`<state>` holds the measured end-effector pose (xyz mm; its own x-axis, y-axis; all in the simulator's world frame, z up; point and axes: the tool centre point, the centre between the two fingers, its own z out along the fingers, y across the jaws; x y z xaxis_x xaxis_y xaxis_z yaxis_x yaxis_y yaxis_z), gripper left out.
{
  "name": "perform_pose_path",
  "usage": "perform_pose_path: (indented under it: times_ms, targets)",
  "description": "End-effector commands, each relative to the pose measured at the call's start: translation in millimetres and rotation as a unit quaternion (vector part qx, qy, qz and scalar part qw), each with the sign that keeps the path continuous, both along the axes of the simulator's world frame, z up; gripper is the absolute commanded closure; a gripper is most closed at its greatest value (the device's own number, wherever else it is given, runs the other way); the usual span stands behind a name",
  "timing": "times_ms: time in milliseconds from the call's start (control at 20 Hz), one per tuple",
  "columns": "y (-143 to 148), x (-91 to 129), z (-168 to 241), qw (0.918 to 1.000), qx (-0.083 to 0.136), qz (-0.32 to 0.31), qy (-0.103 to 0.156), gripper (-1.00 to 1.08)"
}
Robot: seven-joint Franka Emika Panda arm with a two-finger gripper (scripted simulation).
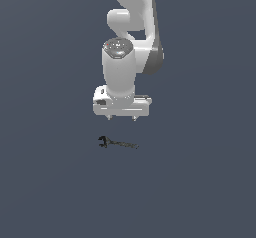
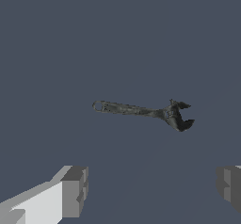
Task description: Pick up the object and move it to a goal position.
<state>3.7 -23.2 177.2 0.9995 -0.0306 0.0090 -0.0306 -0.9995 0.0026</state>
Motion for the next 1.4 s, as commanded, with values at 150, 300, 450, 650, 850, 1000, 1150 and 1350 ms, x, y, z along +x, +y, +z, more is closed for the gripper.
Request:
perform_pose_path:
  times_ms: [150,300,450,650,850,1000,1150,1350]
  targets:
    - [4.7,1.2,1.9,1.0,0.0,0.004,-0.002,-0.92]
    - [18.3,4.2,7.6,0.9999,-0.001,0.014,-0.009,-0.92]
    - [28.1,5.9,12.1,0.9997,-0.001,0.019,-0.014,-0.92]
    - [28.4,5.9,12.4,0.9997,-0.001,0.018,-0.014,-0.92]
    - [26.9,6.5,10.3,0.9995,-0.002,0.027,-0.013,-0.92]
    - [26.0,7.6,7.7,0.999,-0.003,0.042,-0.013,-0.92]
    - [24.0,9.1,3.7,0.998,-0.004,0.062,-0.012,-0.92]
    - [20.8,11.6,-3.3,0.9951,-0.006,0.098,-0.01,-0.92]
